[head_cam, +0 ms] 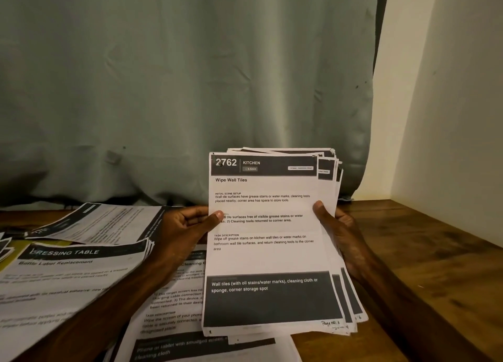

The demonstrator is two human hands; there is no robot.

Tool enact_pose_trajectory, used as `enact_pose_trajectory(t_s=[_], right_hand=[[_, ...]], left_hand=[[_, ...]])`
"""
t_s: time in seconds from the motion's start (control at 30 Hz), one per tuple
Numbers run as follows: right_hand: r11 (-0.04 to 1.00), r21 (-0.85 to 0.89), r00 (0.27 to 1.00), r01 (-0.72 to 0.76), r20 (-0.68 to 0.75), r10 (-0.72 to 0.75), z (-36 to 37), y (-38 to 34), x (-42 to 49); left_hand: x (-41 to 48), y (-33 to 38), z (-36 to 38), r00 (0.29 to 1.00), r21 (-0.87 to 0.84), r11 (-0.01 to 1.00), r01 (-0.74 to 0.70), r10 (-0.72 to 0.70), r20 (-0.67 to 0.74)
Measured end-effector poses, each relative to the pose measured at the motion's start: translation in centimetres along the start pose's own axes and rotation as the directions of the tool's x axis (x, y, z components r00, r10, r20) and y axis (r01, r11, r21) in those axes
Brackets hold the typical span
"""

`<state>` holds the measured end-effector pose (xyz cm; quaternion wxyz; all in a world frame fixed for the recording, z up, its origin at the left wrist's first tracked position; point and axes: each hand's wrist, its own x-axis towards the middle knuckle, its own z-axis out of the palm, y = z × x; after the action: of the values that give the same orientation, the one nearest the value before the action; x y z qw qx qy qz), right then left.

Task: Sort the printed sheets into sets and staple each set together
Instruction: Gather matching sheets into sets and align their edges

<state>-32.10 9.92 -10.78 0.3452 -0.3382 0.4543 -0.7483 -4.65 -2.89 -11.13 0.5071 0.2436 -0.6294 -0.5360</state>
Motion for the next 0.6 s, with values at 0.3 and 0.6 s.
enact_pose_trajectory(t_s=[0.3,0.6], right_hand=[[1.000,0.000,1.000,0.006,0.019,-0.006,-0.36,0.09,-0.09],[0.998,-0.035,0.999,0.049,0.001,-0.049,-0.22,-0.03,-0.32]], left_hand=[[-0.45,0.49,0.50,0.999,-0.081,0.995,0.050,-0.049,0.014],[-0.58,0.84,0.26,0.997,-0.054,0.996,0.068,-0.067,0.026]])
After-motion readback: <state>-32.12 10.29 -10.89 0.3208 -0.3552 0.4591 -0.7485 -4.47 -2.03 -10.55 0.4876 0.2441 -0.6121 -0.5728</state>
